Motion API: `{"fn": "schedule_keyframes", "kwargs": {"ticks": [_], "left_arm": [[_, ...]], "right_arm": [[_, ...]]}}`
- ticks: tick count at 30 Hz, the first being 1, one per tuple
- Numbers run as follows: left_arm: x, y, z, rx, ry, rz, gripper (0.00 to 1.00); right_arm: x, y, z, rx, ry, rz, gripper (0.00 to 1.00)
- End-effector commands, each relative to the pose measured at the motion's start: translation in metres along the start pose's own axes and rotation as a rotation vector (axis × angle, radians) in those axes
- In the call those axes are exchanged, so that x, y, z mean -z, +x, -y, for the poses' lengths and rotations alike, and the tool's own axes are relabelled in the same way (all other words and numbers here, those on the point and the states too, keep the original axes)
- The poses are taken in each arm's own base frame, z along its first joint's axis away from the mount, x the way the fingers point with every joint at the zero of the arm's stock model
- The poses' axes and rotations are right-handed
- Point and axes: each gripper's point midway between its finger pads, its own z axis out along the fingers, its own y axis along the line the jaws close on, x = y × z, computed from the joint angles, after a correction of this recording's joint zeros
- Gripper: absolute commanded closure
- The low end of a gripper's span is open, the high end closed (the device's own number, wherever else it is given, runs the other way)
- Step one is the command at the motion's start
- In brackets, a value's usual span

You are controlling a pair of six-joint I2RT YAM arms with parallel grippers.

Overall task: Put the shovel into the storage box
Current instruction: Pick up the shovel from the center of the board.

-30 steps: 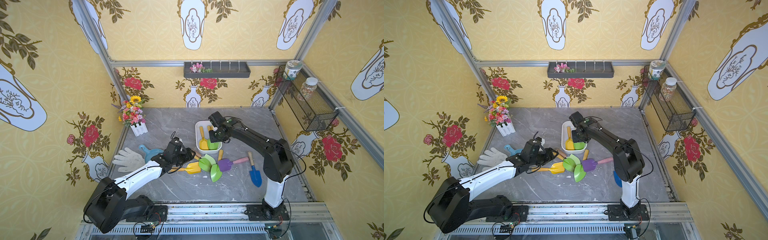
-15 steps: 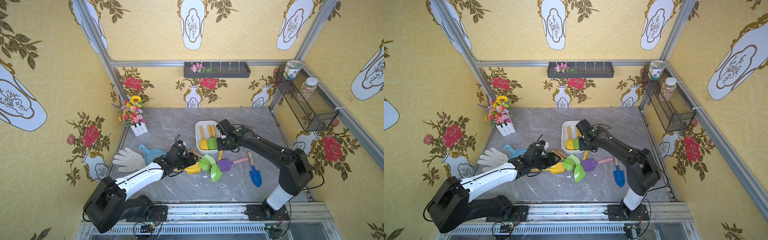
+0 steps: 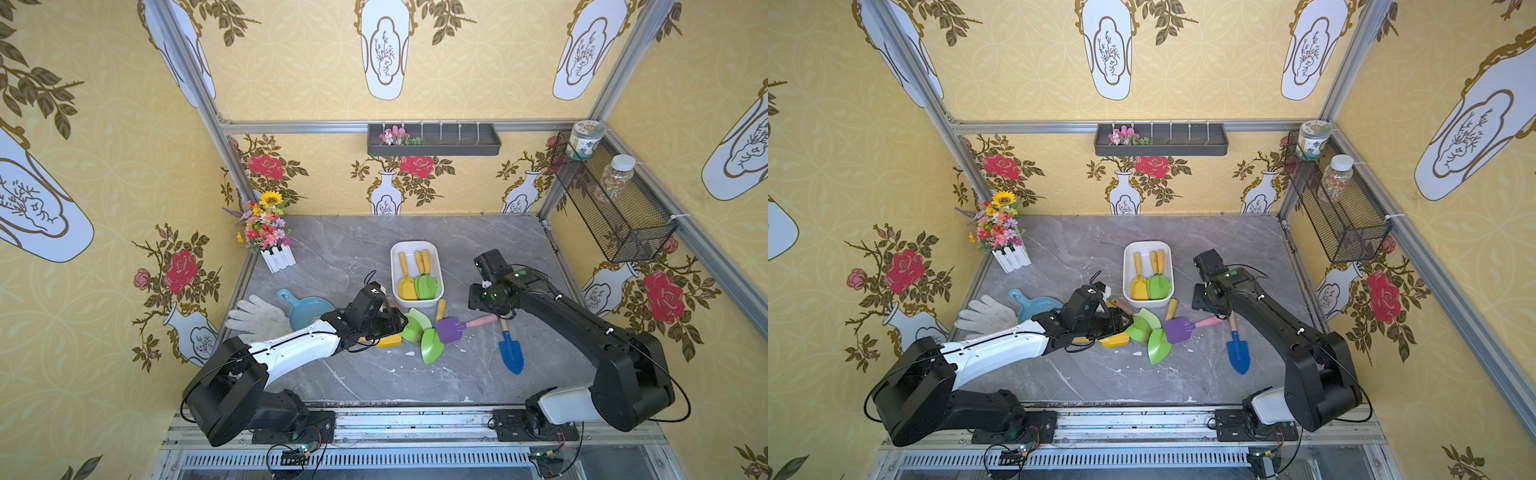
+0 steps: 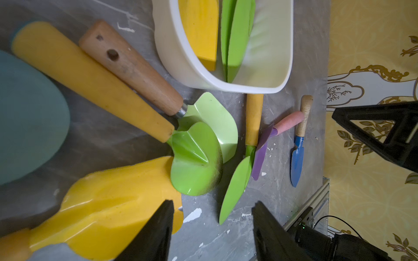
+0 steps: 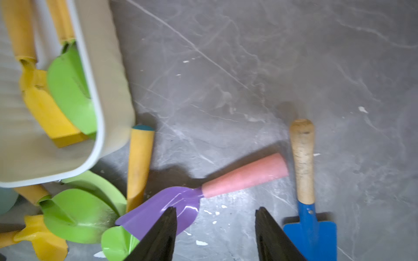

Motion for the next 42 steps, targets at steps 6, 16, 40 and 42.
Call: {"fn": "schedule_keyframes", "kwargs": {"ticks": [6,16,40,42], "left_arm": [[-0.006,-0.002,0.012,-0.025,0.042,-0.006,0.4],[-0.011,0.001,0.011,-0.026,0.053,-0.013,0.4],[-0.011,-0.001,0.009,-0.013,0.048,-0.001,0.4],[-0.011,-0.002,0.009,-0.012,0.049,0.0,0.4]], "right_arm": [[-0.012,0.017,0.064,-0.181,0.102,-0.05,0.42],[-0.033,0.04,0.088,-0.258,0.156,-0.12,0.47],[-0.073,0.046,0.089,-0.226,0.182,-0.212,0.62],[-0.073,0.046,0.09,-0.227,0.182,-0.213,0.65]]}}
